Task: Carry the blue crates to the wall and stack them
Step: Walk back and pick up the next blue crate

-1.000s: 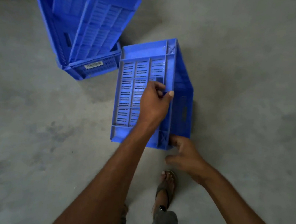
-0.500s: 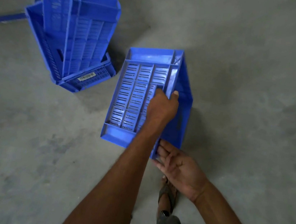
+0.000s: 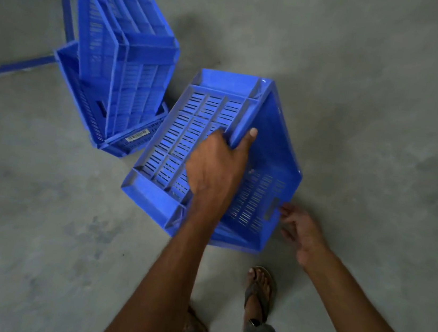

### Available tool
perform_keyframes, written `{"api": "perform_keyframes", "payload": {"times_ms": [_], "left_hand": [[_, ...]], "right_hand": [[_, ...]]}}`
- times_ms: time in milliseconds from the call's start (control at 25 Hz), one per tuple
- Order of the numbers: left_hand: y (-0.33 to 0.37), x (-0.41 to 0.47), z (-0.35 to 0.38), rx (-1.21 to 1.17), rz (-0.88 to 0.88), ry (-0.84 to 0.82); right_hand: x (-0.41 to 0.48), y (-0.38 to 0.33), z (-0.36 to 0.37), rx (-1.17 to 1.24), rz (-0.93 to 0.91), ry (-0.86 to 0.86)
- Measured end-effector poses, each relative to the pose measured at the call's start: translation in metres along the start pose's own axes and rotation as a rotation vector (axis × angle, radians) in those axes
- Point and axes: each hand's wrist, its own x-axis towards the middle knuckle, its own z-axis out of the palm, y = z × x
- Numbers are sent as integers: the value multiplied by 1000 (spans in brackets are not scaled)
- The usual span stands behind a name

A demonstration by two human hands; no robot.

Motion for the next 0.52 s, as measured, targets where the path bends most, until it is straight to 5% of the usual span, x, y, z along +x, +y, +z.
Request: {"api": "perform_keyframes", "payload": {"times_ms": [240,520], "left_hand": [[56,-48,-129,6,89,11],[106,-79,-287,-213,212,86]], "right_hand": [[-41,-18,-8,87,29,273],[-107,-82,-25,418,-71,81]]}}
